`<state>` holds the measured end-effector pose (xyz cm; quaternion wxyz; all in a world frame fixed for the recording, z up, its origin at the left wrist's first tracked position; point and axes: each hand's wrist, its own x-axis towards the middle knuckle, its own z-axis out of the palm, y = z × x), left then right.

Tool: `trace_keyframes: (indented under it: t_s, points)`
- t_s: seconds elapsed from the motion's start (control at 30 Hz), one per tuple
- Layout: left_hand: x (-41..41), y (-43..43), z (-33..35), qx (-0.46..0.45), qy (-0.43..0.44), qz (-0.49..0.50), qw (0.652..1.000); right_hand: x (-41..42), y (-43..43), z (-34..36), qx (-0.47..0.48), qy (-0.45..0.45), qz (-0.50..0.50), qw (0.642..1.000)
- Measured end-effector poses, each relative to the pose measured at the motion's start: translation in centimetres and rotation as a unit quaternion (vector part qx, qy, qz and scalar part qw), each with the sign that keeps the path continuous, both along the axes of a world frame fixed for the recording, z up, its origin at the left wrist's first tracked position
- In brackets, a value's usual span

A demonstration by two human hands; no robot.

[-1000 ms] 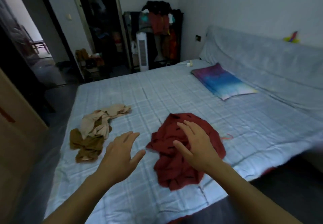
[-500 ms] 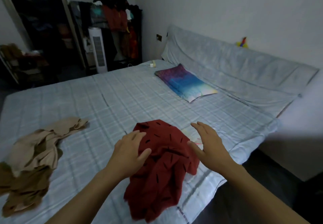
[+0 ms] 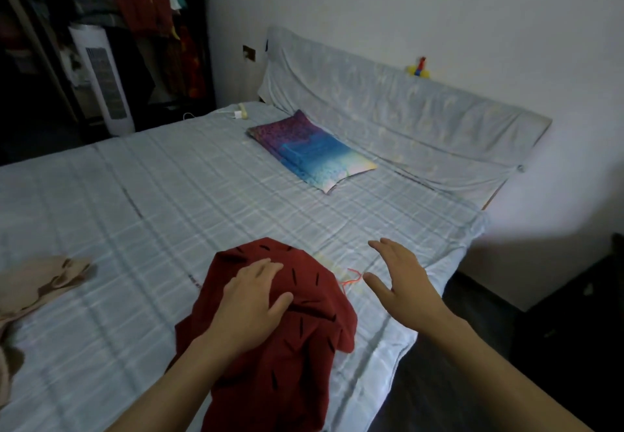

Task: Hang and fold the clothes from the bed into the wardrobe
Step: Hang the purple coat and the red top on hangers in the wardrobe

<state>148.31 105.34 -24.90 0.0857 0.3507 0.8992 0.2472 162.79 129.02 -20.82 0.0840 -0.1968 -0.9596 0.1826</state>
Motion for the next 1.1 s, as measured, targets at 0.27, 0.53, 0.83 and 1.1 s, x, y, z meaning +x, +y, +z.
trace_keyframes:
  t_s: [0.27,0.53,0.83,1.1]
  points:
    - [-2.2,7.3,-3.3,-0.06,-0.02,-0.013,0.998,-3.1,7.5,-6.0,-0.057,-0.029,-0.023,0.998]
    - [-7.6,20.8,-7.1,-0.121,-0.03,-0.019,0.992,-8.8,18.5,-12.6,-0.097,-0.072,-0.017,0.992]
    - [-12.9,26.8,-14.1,-0.186,-0.026,-0.057,0.981,-11.8,21.8,-20.4,-0.142,-0.118,-0.03,0.982]
    - [-15.5,27.5,-23.1,-0.188,-0.083,-0.112,0.972,-10.3,19.6,-27.8,-0.192,-0.168,-0.101,0.962]
